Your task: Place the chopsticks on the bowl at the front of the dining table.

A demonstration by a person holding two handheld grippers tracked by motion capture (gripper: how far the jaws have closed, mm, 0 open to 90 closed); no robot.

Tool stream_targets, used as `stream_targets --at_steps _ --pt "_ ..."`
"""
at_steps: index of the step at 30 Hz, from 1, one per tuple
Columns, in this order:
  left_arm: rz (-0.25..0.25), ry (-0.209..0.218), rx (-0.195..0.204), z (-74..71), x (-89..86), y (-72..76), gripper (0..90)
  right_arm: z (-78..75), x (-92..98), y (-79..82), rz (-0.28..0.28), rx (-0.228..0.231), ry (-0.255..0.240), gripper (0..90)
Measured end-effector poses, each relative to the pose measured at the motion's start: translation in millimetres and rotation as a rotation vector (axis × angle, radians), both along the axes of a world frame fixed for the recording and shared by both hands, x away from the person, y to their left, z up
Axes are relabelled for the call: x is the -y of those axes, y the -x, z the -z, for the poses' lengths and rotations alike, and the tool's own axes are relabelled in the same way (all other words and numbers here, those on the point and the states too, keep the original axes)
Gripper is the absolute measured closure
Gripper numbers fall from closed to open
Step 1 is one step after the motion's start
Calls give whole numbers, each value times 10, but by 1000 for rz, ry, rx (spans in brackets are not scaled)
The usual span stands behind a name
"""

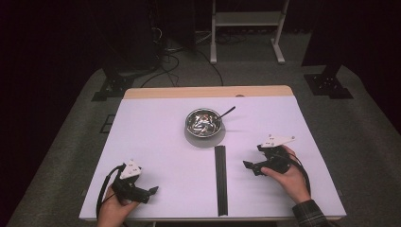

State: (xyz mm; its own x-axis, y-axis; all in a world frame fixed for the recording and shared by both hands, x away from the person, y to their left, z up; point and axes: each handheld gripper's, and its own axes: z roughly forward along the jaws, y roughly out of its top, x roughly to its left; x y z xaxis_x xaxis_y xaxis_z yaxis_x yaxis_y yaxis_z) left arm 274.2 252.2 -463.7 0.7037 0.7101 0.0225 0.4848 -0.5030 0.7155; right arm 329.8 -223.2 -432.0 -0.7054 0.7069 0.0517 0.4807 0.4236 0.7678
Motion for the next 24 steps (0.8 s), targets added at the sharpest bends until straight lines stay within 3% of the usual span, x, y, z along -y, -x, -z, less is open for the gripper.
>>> stream_targets --at_steps 24 --pt "0 0 0 0 0 0 0 -91 -239 -186 -33 0 -15 121"
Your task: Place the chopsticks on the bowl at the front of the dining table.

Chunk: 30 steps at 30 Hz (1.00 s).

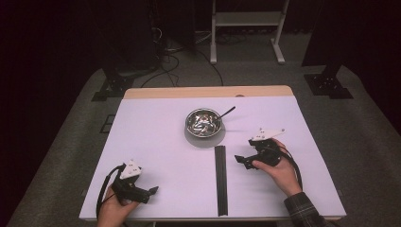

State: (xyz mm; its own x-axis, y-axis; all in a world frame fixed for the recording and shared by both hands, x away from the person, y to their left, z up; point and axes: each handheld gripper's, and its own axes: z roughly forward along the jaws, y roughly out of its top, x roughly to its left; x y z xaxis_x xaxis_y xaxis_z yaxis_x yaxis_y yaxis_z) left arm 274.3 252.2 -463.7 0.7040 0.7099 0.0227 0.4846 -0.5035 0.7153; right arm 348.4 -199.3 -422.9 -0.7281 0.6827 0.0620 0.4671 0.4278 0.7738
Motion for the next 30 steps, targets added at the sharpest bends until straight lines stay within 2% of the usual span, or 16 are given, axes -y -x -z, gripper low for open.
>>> stream_targets --at_steps 15,30 --pt "0 0 0 0 0 0 0 9 -125 -166 -6 -13 0 121" --pt "0 1 0 0 0 0 0 92 -308 -362 -16 -32 12 121"
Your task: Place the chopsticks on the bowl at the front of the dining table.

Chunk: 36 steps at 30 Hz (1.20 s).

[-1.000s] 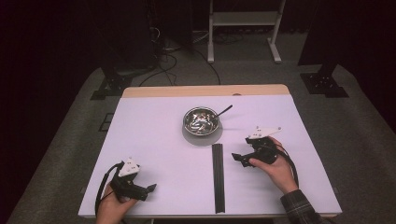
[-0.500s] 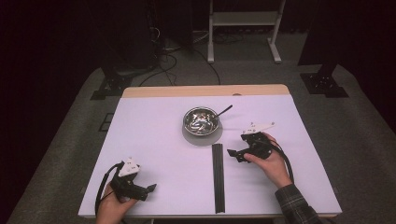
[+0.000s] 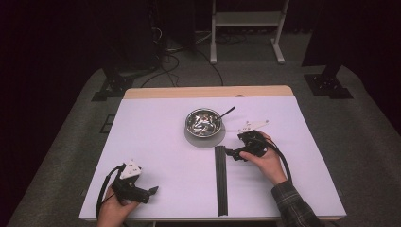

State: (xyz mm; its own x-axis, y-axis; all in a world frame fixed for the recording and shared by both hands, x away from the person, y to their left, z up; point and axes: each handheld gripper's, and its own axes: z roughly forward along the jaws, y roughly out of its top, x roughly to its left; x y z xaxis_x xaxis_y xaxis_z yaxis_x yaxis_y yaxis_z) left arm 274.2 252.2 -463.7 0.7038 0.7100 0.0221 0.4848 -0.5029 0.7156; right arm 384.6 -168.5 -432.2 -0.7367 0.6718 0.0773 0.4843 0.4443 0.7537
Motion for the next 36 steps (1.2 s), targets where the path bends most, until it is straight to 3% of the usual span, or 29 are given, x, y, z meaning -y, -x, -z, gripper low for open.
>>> stream_targets --at_steps 18,36 --pt "0 0 0 0 0 0 0 215 -124 -125 6 -27 69 121" --pt "0 0 0 0 0 0 0 253 -146 -125 5 -25 97 121"
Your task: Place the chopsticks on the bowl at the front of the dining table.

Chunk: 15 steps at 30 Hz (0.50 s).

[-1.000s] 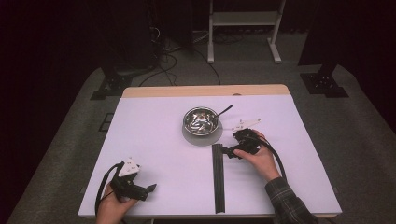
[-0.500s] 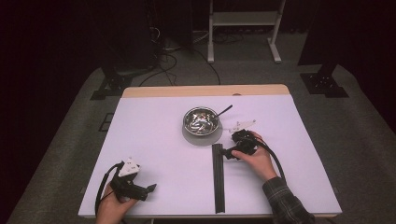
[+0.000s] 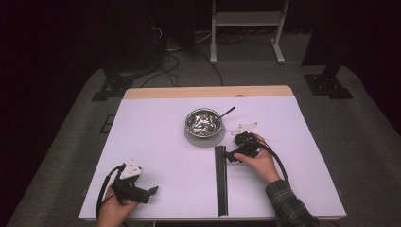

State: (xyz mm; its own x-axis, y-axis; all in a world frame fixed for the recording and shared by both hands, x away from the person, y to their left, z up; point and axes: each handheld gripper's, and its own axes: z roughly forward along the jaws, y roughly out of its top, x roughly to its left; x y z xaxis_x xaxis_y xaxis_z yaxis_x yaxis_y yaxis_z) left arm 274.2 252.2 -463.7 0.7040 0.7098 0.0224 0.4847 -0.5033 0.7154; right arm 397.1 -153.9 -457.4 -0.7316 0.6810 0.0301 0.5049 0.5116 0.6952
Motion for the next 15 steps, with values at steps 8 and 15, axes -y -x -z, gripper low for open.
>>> stream_targets --at_steps 8,15 --pt "0 0 0 0 0 0 0 15 7 24 -2 6 26 120" --pt "0 0 0 0 0 0 0 10 19 77 -8 4 33 120"
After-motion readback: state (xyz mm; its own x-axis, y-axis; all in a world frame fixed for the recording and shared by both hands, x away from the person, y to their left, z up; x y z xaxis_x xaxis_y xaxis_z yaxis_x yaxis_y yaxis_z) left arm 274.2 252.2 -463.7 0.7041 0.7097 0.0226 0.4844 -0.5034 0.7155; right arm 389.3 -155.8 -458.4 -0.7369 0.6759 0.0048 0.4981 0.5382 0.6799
